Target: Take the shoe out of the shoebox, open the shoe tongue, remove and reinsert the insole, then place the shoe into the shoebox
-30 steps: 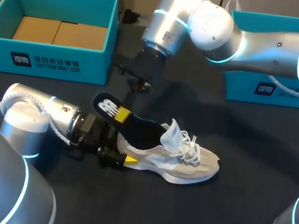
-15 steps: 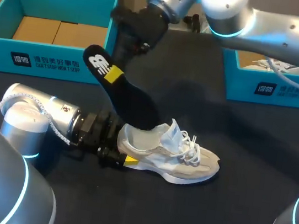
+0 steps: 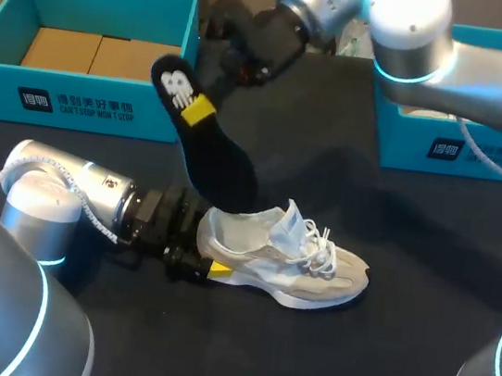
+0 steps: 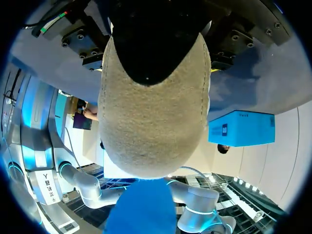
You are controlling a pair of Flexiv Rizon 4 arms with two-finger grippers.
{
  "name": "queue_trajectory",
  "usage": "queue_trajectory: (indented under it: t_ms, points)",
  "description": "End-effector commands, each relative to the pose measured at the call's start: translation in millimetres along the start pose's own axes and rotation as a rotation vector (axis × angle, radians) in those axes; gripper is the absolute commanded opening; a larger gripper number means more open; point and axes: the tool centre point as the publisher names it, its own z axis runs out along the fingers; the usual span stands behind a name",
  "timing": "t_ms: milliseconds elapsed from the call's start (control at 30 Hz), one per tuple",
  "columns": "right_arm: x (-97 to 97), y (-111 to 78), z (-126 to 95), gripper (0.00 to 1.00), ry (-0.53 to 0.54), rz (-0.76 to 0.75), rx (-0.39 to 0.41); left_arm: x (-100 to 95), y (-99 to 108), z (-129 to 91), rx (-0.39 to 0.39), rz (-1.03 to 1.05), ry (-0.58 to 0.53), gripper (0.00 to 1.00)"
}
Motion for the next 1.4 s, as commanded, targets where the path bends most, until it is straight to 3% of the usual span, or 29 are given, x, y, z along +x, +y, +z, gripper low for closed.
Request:
queue_trajectory:
  t_ms: [33, 67, 567, 700, 900, 1333, 1400]
  points:
    - [60.0, 4.3, -23, 0.00, -0.151, -0.071, -0.182, -0.1, 0, 0, -0.002, -0.001, -0.001, 0.00]
    - [65.4, 7.3, -28, 0.00, -0.152, -0.079, -0.208, -0.1, 0, 0, -0.002, -0.001, -0.001, 0.00]
    - [65.4, 7.3, -28, 0.00, -0.152, -0.079, -0.208, -0.1, 0, 0, -0.002, -0.001, -0.001, 0.00]
    - [99.0, 11.1, -49, 0.00, -0.246, -0.048, -0.260, -0.1, 0, 0, -0.002, -0.001, -0.001, 0.00]
    - [146.4, 14.3, -65, 0.00, -0.303, -0.034, -0.366, -0.1, 0, 0, -0.002, -0.001, -0.001, 0.00]
    - [144.3, 14.1, -68, 0.00, -0.304, -0.042, -0.380, -0.1, 0, 0, -0.002, -0.001, -0.001, 0.00]
    - [150.1, 15.3, -70, 0.00, -0.310, 0.002, -0.349, -0.1, 0, 0, -0.002, -0.001, -0.001, 0.00]
